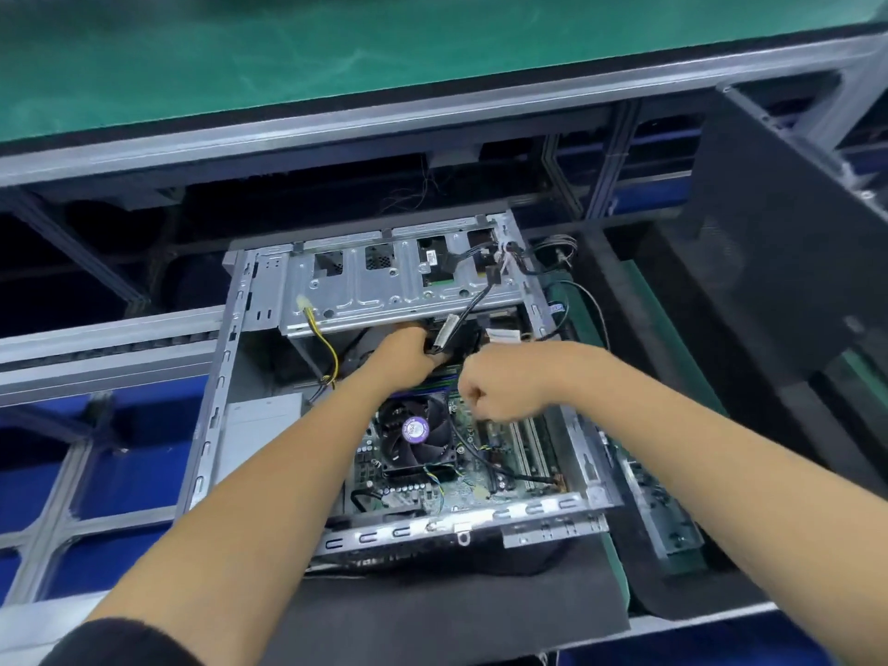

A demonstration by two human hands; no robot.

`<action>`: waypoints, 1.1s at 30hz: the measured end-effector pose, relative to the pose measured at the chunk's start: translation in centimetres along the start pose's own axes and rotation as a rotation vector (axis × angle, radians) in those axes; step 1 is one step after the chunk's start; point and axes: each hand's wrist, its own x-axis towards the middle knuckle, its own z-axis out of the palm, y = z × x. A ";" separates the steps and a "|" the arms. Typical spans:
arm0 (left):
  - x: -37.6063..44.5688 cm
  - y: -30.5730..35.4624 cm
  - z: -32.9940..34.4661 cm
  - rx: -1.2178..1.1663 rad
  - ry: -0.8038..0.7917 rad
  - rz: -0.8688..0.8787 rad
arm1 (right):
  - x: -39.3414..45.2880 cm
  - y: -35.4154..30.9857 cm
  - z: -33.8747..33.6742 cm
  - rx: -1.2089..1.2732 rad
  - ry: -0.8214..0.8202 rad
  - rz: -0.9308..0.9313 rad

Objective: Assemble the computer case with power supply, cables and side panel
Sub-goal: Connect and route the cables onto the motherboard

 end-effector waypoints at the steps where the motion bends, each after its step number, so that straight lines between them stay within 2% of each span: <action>1: 0.3 0.2 0.2 -0.043 0.000 -0.023 | 0.1 -0.2 0.6 -0.154 0.035 0.019; 4: 0.8 0.5 0.7 -0.142 -0.012 -0.096 | 0.0 -0.4 3.2 -0.391 0.005 0.014; 7: 1.2 0.8 1.1 -0.071 -0.064 -0.108 | 0.4 -0.2 4.6 -0.546 0.008 0.042; 10: 1.5 0.9 1.3 0.012 -0.054 -0.135 | 1.3 -0.1 4.5 -0.537 -0.024 0.081; 13: 1.5 0.8 0.9 0.025 0.023 -0.178 | 2.3 -0.5 4.1 -0.502 -0.066 0.095; 18: 1.8 -0.1 0.3 -0.047 -0.019 -0.253 | 2.9 0.2 3.5 -0.449 -0.071 0.174; 25: 2.1 -1.1 -0.3 0.189 0.005 -0.326 | 2.9 0.4 4.0 -0.405 -0.035 0.168; 29: 1.8 -1.1 -0.3 0.170 -0.006 -0.323 | 2.9 0.4 3.9 -0.404 -0.053 0.169; 33: 1.8 -1.2 -0.1 0.010 0.006 -0.335 | 2.9 0.3 4.0 -0.389 -0.051 0.167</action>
